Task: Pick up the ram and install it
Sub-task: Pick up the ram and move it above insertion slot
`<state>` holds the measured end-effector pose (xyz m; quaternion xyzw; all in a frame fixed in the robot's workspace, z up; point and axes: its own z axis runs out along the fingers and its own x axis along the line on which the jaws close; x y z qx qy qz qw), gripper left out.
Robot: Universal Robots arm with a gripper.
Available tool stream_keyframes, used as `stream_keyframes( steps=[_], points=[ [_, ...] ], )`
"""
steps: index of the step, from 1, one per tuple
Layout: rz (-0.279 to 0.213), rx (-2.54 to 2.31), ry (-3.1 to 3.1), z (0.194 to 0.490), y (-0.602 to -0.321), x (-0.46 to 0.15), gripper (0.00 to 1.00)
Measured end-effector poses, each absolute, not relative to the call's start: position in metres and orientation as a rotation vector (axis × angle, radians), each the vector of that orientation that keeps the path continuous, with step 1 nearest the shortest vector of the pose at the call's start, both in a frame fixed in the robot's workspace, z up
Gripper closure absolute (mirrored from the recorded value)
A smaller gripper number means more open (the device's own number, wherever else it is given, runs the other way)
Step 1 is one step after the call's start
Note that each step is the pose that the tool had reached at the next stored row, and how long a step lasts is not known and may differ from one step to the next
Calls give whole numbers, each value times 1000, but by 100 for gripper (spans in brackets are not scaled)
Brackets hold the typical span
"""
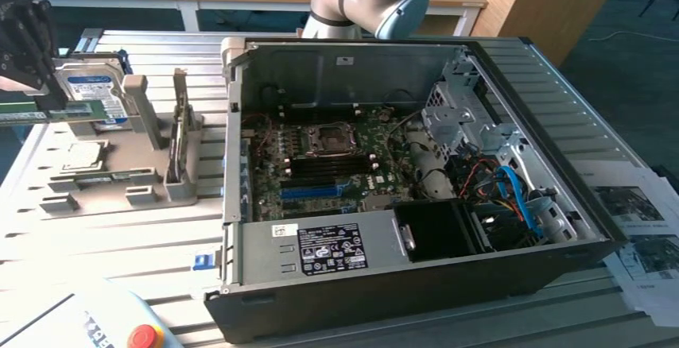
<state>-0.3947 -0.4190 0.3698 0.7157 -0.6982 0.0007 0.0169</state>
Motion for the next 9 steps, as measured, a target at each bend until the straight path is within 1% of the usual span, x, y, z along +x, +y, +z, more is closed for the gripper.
stream_keyframes(
  steps=[9],
  points=[
    [2,2224,-2170,375,-419,-395,88]
  ],
)
